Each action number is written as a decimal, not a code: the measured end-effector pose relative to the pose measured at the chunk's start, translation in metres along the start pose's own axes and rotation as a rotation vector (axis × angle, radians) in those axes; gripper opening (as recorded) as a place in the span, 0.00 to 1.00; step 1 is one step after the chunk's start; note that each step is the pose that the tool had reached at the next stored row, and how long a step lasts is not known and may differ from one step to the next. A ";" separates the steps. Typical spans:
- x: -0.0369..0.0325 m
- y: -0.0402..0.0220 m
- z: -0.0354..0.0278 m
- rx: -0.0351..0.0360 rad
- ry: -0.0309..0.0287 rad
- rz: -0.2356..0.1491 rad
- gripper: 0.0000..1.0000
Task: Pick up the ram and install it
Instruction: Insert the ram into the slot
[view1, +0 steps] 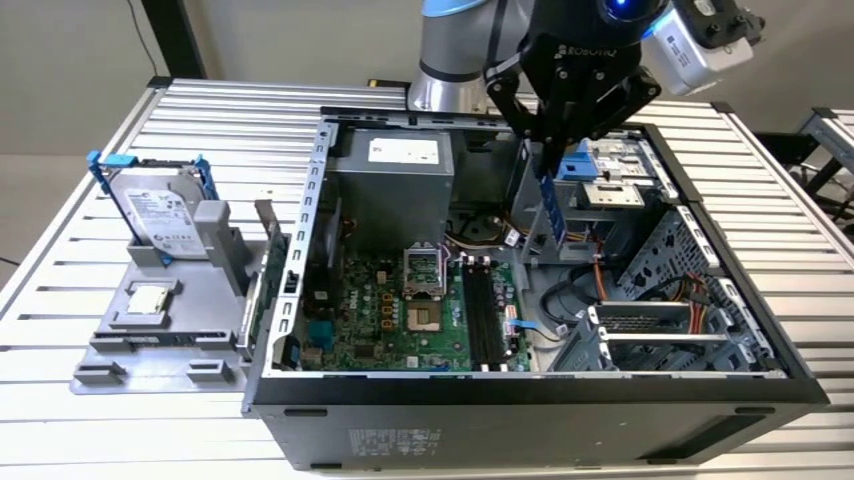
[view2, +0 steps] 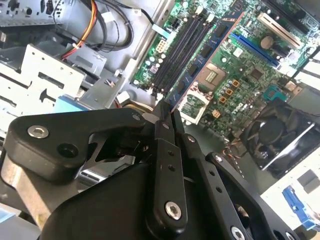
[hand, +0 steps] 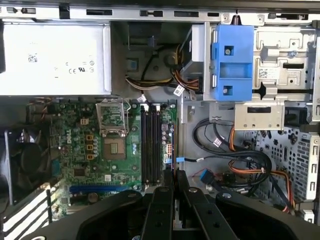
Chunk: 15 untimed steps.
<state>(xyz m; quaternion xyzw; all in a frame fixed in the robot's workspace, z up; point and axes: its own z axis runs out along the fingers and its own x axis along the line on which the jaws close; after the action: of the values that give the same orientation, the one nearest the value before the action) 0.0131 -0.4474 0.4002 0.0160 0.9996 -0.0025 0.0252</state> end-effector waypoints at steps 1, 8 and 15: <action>-0.0008 0.0000 0.0020 0.0002 0.0000 0.004 0.00; -0.0051 0.0002 0.0149 0.0010 -0.0004 0.016 0.00; -0.0079 0.0003 0.0270 0.0027 -0.0007 0.016 0.00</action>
<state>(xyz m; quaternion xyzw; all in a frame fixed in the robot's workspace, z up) 0.0223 -0.4475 0.3737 0.0239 0.9994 -0.0036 0.0255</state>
